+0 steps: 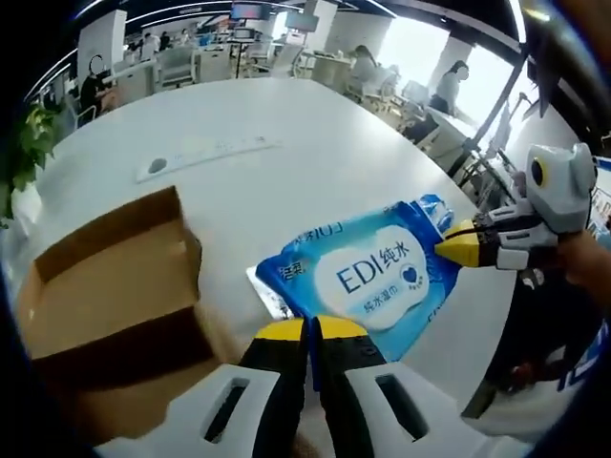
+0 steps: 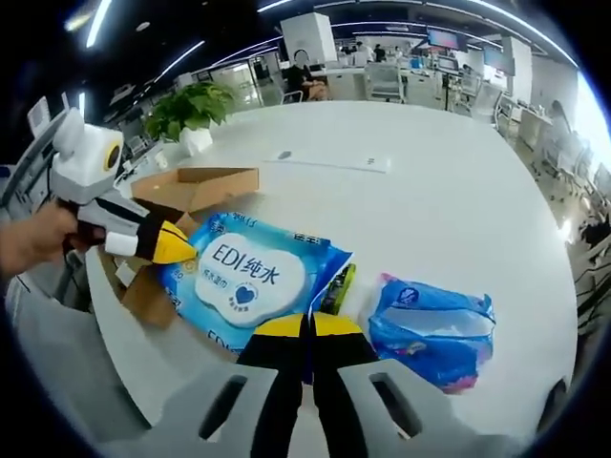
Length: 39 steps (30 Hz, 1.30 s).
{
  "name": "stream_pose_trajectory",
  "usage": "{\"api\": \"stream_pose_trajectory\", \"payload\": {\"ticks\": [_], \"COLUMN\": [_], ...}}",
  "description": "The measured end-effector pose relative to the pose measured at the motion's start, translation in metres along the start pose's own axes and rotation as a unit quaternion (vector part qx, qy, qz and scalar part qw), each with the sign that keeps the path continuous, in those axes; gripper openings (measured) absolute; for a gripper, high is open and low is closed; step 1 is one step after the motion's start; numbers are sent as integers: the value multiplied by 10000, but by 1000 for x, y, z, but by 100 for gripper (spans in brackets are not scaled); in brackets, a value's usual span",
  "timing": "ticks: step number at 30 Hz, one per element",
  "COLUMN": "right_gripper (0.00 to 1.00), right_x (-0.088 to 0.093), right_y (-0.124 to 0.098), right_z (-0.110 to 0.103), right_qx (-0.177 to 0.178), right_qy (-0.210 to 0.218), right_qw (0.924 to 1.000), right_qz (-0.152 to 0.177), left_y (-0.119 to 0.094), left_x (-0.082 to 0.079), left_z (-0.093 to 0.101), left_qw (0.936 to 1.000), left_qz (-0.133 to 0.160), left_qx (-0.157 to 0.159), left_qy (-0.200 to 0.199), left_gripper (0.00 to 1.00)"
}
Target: Operate the shoe box by opening the lid, removing the specified soft item, and placing it in the target area until the item is outside and the box remains undamaged.
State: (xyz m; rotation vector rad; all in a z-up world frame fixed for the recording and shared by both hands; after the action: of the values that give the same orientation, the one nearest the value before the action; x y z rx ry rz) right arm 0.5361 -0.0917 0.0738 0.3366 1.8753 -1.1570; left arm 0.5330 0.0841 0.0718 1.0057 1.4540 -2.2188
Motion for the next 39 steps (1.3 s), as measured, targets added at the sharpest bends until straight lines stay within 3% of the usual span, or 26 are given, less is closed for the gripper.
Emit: {"api": "stream_pose_trajectory", "payload": {"ticks": [14,29,39], "right_gripper": [0,0,1], "right_x": [14,27,27], "right_y": [34,45,46], "right_z": [19,28,29], "right_qx": [80,148,189], "right_qy": [-179,-379,-457], "right_qw": [9997,9987,9984], "right_qz": [-150,-320,-273], "left_y": [28,47,47], "left_x": [6,13,14], "left_z": [-12,-16,-16], "left_qw": [9988,9967,9963], "left_qz": [-315,-519,-566], "left_qx": [-91,-88,-124], "left_qy": [371,611,641], "left_gripper": [0,0,2]}}
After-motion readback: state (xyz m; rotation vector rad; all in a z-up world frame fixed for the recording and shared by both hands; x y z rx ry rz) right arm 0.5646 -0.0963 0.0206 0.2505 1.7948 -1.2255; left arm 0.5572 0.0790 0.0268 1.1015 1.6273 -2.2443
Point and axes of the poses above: the point that each gripper's makers call its tool centre point, and the gripper's own axes: y roughly forward along the fingers, z roughly to its right, x roughly out of its underside, the point moved 5 cm from there along -y, roughly backward along the fingers, and after that the axes turned 9 degrees about z, right-handed, at the moved point
